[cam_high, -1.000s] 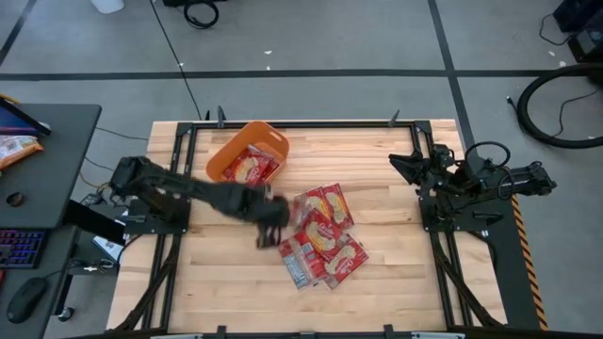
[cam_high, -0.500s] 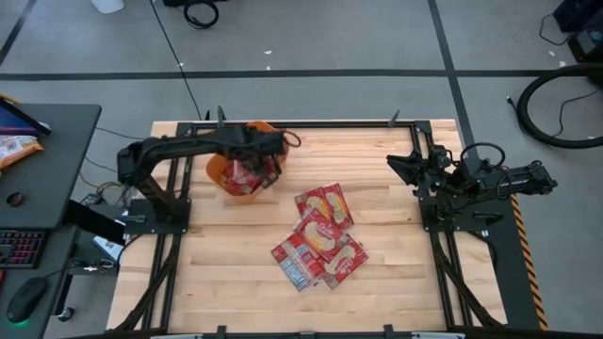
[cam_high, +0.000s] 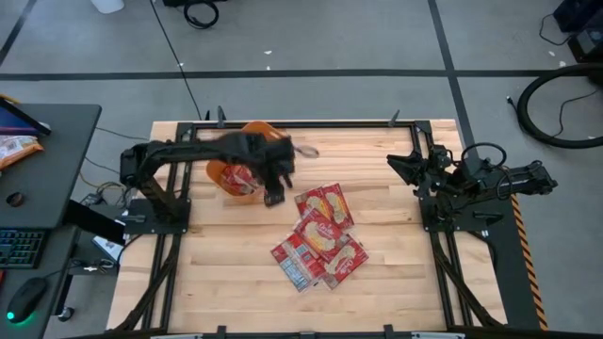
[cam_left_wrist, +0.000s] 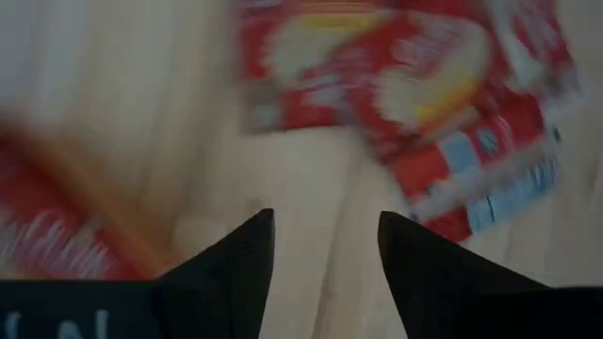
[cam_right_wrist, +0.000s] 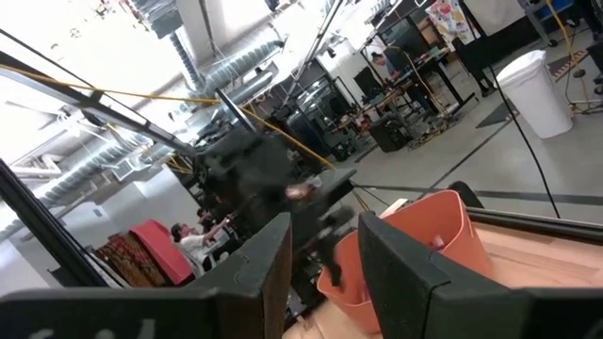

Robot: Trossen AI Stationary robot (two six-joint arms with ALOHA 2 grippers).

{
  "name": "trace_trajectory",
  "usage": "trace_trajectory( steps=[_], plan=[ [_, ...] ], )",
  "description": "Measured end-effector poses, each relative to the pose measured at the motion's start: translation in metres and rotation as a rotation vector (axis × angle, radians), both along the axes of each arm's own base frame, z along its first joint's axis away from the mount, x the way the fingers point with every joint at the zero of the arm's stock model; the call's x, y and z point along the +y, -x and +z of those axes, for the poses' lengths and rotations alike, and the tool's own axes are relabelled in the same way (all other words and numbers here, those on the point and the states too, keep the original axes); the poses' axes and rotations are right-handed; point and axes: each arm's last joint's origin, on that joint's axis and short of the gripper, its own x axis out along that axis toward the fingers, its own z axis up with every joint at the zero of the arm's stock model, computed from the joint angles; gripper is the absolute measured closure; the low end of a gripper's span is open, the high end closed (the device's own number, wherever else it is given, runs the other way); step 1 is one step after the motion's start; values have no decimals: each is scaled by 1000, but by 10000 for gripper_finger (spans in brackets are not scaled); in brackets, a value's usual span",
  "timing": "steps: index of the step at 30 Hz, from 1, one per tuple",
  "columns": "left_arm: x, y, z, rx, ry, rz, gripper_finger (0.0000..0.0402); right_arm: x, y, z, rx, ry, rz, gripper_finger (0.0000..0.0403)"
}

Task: Sort popcorn bags into baskets
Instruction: Put the red popcorn bag into the orange bin

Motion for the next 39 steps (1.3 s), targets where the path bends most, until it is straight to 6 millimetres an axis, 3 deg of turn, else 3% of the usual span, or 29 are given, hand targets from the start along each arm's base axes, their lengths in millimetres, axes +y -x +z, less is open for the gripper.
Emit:
trace_trajectory(
  steps=[6,13,17,29,33,39],
  plan=[
    [-56,-27,-18,-61,-53,-181,224,0,0,0,1,1,0,273],
    [-90,-62,-56,-124,-45,-208,232,0,-2,-1,6,-19,4,273],
    [-104,-67,-73,-96,-91,-240,223,0,-3,-2,8,-27,6,273],
    [-162,-82,-108,-188,-494,-634,153,0,-4,-3,20,-32,-10,273],
    [-171,-84,-121,-181,-567,-689,152,0,-4,-3,14,-46,-7,273],
    [-167,-86,-127,-148,-635,-659,152,0,-4,-3,13,-48,-6,273]
  ],
)
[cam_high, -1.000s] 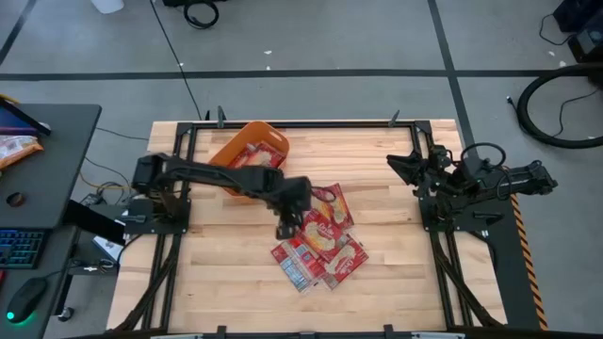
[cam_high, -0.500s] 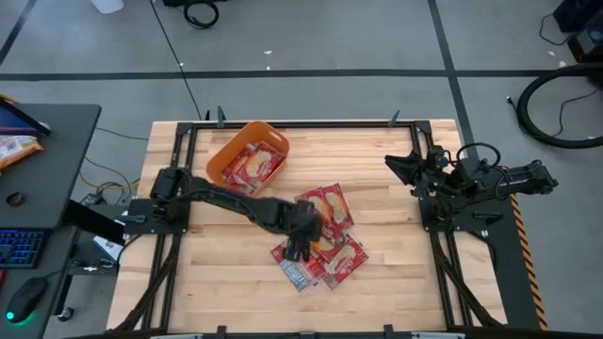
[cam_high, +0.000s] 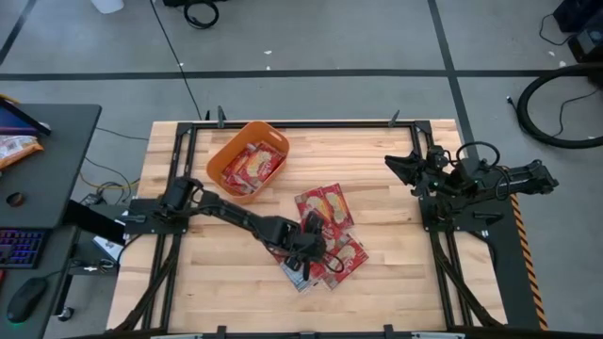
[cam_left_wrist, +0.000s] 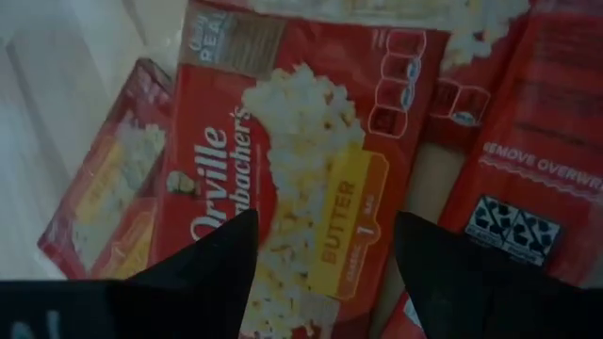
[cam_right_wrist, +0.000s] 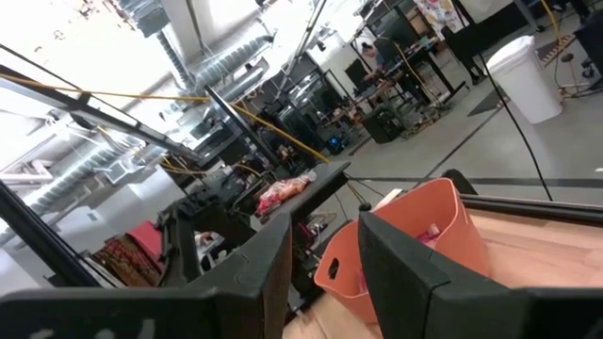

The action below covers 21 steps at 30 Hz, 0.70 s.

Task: Sort popcorn bags into baskets
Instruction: Put the red popcorn bag into the orange bin

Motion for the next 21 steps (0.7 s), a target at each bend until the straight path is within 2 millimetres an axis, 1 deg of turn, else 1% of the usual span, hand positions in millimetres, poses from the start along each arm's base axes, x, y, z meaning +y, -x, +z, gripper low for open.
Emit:
trace_trajectory(
  steps=[3,6,17,19,21],
  plan=[
    [4,-2,-3,9,25,-12,153,0,0,0,0,0,0,273],
    [5,-2,-10,45,2,-30,153,0,0,0,-1,-1,1,273],
    [6,-4,-22,91,-52,-114,153,0,0,1,-10,-7,3,273],
    [6,-4,-25,95,-60,-113,163,0,0,1,-10,-7,3,273],
    [7,-4,-26,101,-67,-106,185,0,0,1,-11,-8,4,273]
  ],
)
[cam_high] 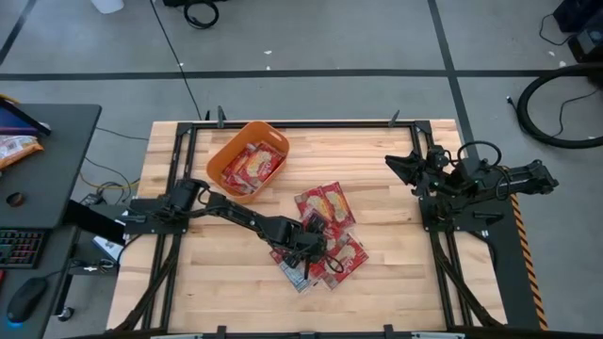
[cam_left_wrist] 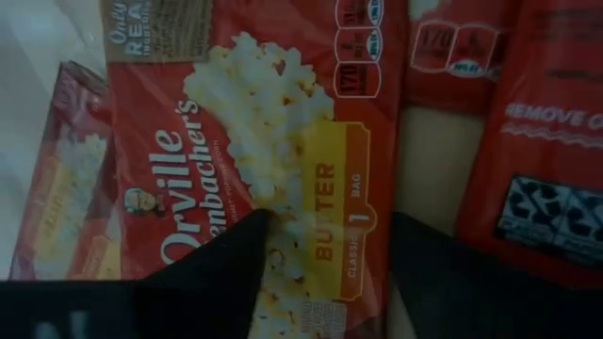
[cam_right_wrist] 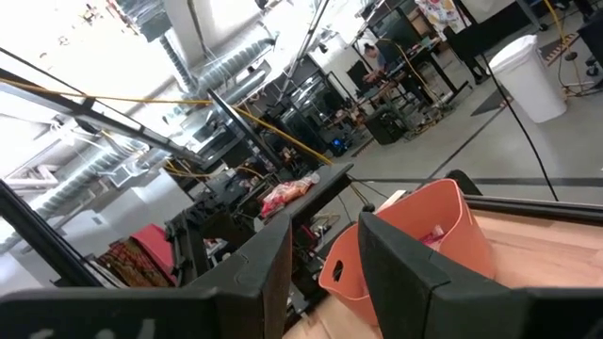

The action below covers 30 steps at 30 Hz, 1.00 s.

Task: Sort popcorn bags into baskets
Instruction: Put the red popcorn bag into the orange bin

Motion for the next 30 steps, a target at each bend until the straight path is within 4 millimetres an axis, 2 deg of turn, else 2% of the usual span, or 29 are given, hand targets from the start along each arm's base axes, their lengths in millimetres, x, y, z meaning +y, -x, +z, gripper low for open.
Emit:
trace_trajectory(
  steps=[8,13,15,21,25,30],
  plan=[
    [2,2,-2,17,10,59,331,0,0,0,1,1,0,273],
    [11,8,10,55,44,175,392,0,0,0,1,1,1,273],
    [20,9,22,56,66,243,394,0,0,0,2,5,0,273],
    [59,24,84,-35,184,470,397,0,0,0,10,26,-5,273],
    [88,45,132,-119,320,624,398,0,0,0,17,45,-9,273],
    [128,79,173,-196,403,852,399,0,0,0,27,68,-18,273]
  ],
)
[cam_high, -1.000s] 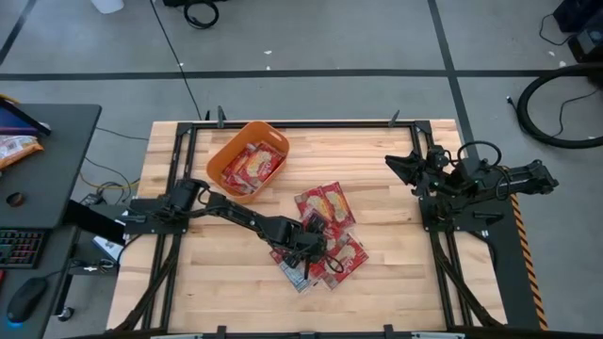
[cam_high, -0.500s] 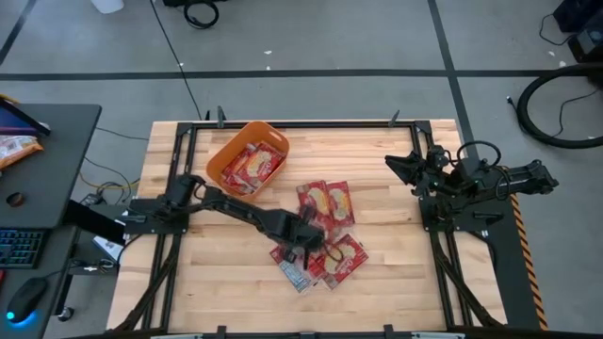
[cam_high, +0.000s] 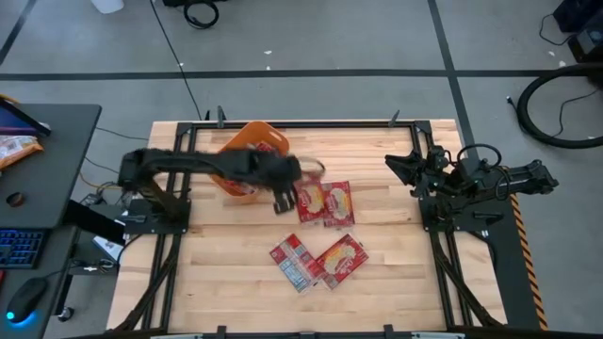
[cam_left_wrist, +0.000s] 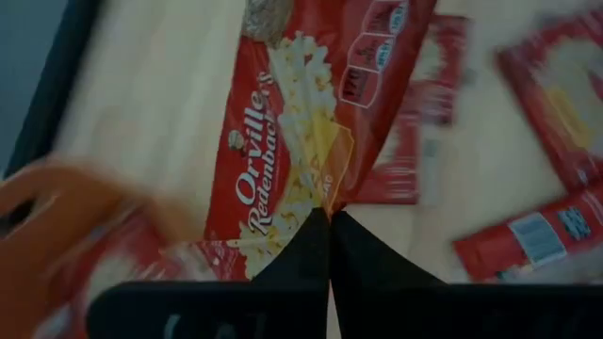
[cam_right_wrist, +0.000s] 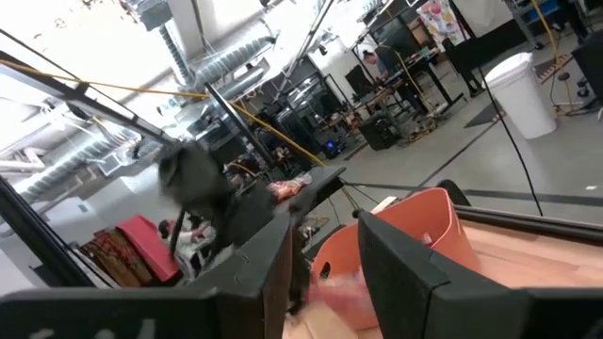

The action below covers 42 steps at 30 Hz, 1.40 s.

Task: Sort popcorn bags into baskets
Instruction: Put the red popcorn bag into the orange bin

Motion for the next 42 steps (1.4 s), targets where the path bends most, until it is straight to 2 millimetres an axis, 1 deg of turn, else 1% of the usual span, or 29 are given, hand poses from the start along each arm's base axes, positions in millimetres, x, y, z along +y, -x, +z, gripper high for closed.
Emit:
trace_trajectory(
  steps=[3,7,10,14,16,18,21,24,26,28,30,32,37,40,42],
  plan=[
    [23,21,13,14,41,148,400,0,0,0,6,14,-6,273],
    [49,40,9,131,61,280,400,-1,0,0,10,17,-27,273],
    [67,48,-1,178,66,358,400,-1,0,0,10,16,-30,273],
    [91,60,-27,254,91,454,392,-1,0,0,3,9,-29,273],
    [101,65,-39,274,90,471,382,-1,1,1,-3,8,-29,273],
    [110,71,-44,287,92,503,368,-1,1,1,-6,7,-28,273],
    [118,74,-44,280,93,524,335,-1,1,2,-14,6,-26,273],
    [117,73,-43,258,120,499,297,-1,1,2,-20,5,-26,273],
    [112,67,-42,219,196,424,276,-1,1,2,-20,5,-25,273],
    [102,58,-41,161,292,309,263,-1,1,2,-20,5,-25,273],
    [89,46,-39,90,358,162,258,-1,1,2,-21,5,-25,273],
    [72,36,-37,43,382,3,258,-1,1,2,-21,5,-25,273],
    [19,22,-37,52,281,-352,259,-1,1,3,-24,4,-24,273],
    [-18,18,-37,64,178,-503,257,-1,1,3,-24,4,-23,273],
    [-42,16,-36,52,105,-572,250,-1,1,3,-24,4,-23,273]
  ],
)
